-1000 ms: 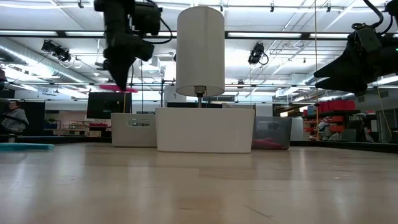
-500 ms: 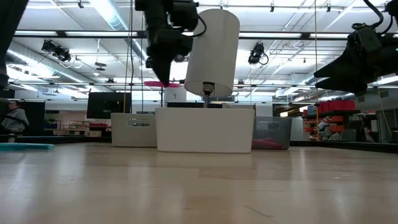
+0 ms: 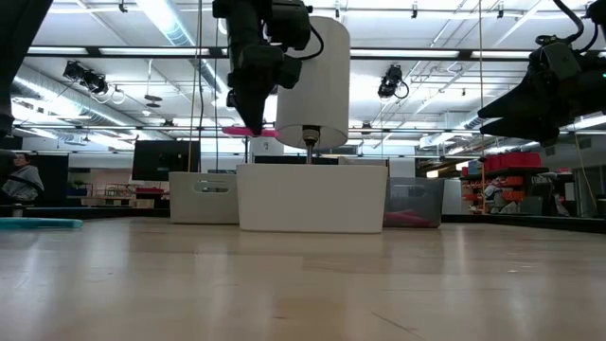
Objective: Pick & Place Markers
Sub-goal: Put the pink pen into the white bin
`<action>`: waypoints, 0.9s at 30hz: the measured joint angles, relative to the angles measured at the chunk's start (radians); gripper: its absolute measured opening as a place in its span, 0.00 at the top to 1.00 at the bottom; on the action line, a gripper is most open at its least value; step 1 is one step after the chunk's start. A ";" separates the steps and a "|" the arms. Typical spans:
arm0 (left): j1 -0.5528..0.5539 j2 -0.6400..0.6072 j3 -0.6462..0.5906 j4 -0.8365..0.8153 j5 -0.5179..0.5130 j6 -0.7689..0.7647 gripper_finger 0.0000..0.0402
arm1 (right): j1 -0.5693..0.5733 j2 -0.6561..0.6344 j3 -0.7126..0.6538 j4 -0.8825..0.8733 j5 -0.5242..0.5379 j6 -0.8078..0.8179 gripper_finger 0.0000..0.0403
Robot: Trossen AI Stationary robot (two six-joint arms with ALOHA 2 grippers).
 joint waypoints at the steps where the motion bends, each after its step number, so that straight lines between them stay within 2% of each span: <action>1: -0.004 0.000 0.000 -0.002 0.000 0.000 0.91 | 0.000 0.000 0.000 0.000 0.000 0.000 0.40; 15: -0.108 0.000 0.000 -0.027 0.028 -0.026 0.91 | 0.000 0.000 0.000 0.000 0.000 0.000 0.40; 27: -0.150 0.058 0.000 0.098 0.019 0.009 0.91 | 0.000 0.000 0.000 0.000 0.000 0.000 0.40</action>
